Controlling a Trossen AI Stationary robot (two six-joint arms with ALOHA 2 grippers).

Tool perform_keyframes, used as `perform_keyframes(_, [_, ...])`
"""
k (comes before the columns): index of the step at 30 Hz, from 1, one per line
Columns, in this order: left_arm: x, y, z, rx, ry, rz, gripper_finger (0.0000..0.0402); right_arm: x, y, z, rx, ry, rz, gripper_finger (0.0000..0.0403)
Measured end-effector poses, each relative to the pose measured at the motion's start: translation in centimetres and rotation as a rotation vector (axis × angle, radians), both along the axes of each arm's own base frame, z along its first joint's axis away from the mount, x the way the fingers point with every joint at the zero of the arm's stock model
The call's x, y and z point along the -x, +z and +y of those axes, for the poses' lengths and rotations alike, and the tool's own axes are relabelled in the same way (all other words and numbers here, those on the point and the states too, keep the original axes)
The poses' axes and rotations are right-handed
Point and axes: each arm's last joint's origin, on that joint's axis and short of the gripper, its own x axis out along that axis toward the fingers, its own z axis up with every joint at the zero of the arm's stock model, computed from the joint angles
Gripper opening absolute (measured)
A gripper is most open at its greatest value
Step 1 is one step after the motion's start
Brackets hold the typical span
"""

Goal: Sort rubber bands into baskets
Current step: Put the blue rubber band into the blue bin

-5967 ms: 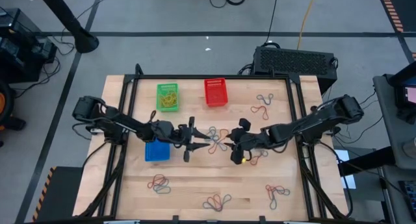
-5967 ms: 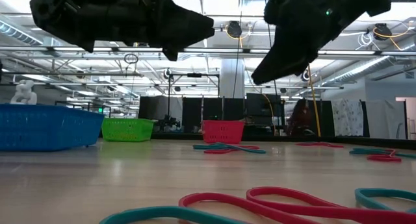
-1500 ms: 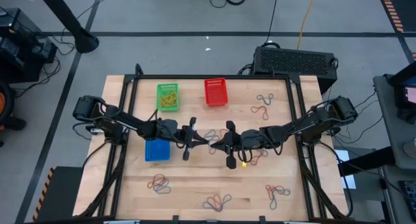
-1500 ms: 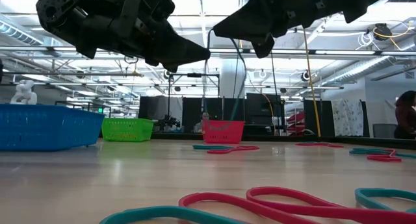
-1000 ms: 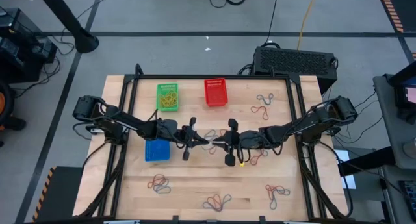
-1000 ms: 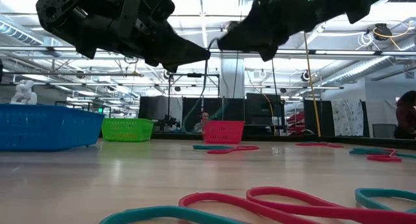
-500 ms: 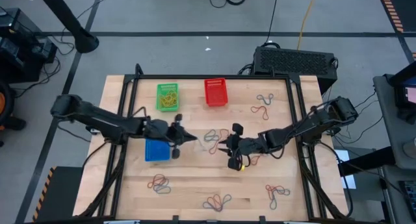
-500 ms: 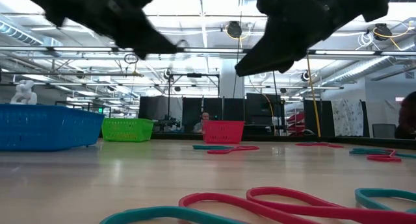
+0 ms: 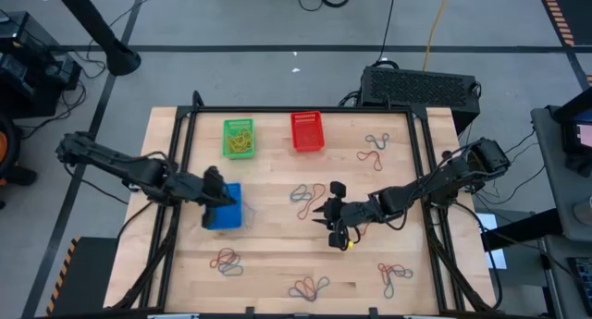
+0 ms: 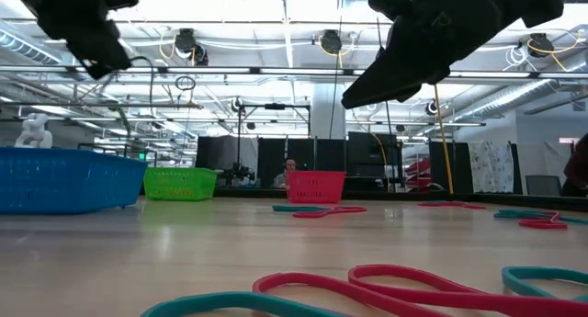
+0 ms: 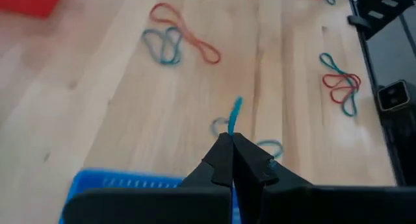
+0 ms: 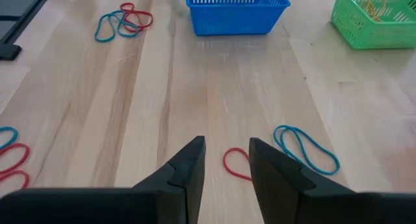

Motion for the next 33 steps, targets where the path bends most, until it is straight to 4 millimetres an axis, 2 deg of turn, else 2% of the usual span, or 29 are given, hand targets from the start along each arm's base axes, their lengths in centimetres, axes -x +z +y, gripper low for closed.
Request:
perform_keyframes(7, [3.3, 1.7, 1.2, 0.036, 0.114, 0.069, 0.0002, 0.0, 0.0, 0.0, -0.001, 0.003, 0.004, 0.0112])
perform_keyframes(13, [4.4, 1.3, 1.6, 0.056, 0.18, 0.153, 0.0002, 0.0, 0.0, -0.1, 0.059, 0.036, 0.008, 0.0112])
perform_keyframes(23, [3.9, -0.1, 1.2, 0.169, 0.189, 0.247, 0.0002, -0.5, 0.0, -1.7, 0.113, 0.015, 0.006, 0.0112])
perform_keyframes(33, [2.4, -1.4, 0.6, 0.117, 0.193, 0.355, 0.0007, -0.5, -0.3, -2.5, 0.116, -0.012, 0.047, 0.0112])
